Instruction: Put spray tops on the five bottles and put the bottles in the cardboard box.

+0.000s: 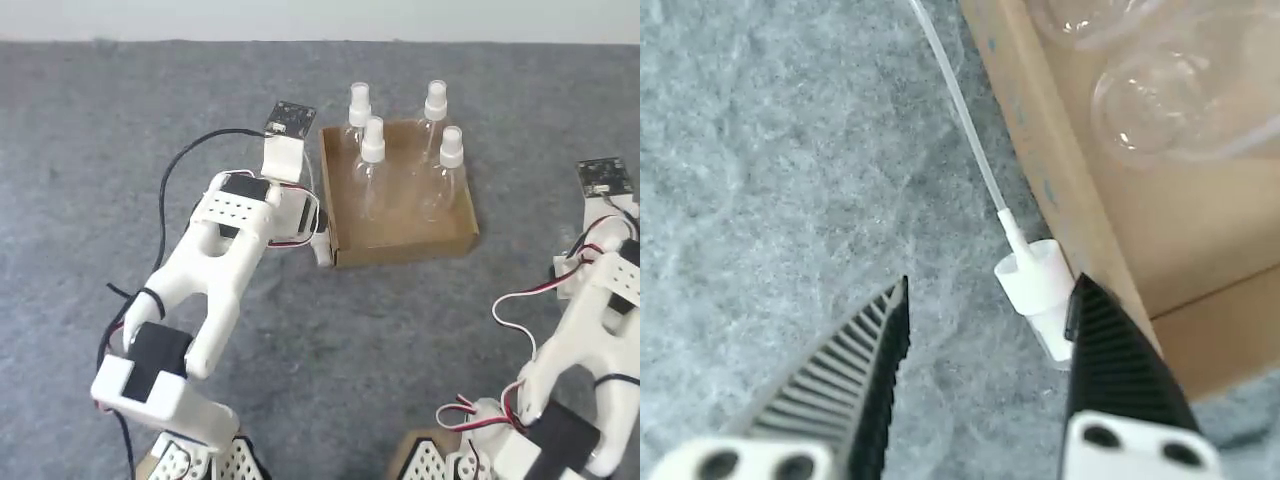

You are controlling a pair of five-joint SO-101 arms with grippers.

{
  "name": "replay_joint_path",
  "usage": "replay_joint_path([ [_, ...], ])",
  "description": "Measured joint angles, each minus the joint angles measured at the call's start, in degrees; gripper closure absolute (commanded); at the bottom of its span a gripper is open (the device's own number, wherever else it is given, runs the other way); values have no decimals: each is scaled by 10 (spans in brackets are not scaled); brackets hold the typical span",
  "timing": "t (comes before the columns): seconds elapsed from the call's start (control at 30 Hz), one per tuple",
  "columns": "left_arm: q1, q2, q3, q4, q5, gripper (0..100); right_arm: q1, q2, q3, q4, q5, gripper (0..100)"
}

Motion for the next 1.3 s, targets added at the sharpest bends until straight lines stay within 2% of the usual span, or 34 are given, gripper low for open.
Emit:
replay_joint_path([
  [0.33, 4, 0, 0, -2, 0, 761, 0, 0, 0, 0, 0, 981],
  [0.63, 3, 61, 0, -48, 0, 761, 0, 0, 0, 0, 0, 981],
  [0.93, -15, 105, 0, -48, 0, 764, 0, 0, 0, 0, 0, 981],
  [1.13, -57, 99, -1, 25, 1, 764, 0, 0, 0, 0, 0, 981],
  [1.3, -103, 43, -1, 76, 0, 764, 0, 0, 0, 0, 0, 981],
])
